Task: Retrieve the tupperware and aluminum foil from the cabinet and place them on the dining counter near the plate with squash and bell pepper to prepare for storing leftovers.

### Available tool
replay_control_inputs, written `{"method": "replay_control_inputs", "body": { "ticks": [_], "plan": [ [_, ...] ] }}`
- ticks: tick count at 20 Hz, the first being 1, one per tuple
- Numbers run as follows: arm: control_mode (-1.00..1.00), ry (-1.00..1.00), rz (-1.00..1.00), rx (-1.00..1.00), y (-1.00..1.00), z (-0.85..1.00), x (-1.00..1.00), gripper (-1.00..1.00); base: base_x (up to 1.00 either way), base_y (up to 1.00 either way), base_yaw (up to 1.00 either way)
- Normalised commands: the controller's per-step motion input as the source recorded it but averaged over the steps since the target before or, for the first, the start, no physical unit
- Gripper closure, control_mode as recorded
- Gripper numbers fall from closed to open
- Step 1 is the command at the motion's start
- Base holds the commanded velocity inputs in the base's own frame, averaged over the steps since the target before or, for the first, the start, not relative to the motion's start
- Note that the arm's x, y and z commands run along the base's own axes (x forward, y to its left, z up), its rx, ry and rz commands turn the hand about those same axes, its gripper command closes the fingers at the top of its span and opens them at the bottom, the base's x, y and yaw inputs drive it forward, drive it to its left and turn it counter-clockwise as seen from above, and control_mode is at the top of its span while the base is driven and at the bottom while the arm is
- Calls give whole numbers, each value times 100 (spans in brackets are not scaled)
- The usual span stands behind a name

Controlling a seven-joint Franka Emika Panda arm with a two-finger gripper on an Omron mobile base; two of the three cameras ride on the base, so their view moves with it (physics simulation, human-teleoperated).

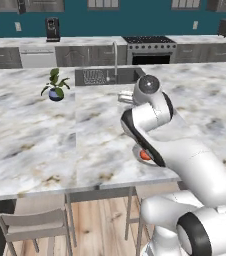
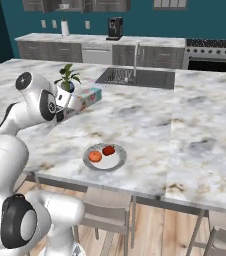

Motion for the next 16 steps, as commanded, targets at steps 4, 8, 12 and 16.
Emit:
{"method": "replay_control_inputs", "body": {
  "ticks": [4, 8, 12, 16],
  "plan": [
    [-100, 3, 28, -1, 9, -100, 61, 100, 0, 0, 0],
    [-100, 0, 18, -3, 26, -100, 30, 100, 0, 0, 0],
    [-100, 0, 3, -1, 40, -74, -3, 100, 0, 0, 0],
    [-100, 0, 0, 0, 19, -46, 0, 100, 0, 0, 0]
  ]
}}
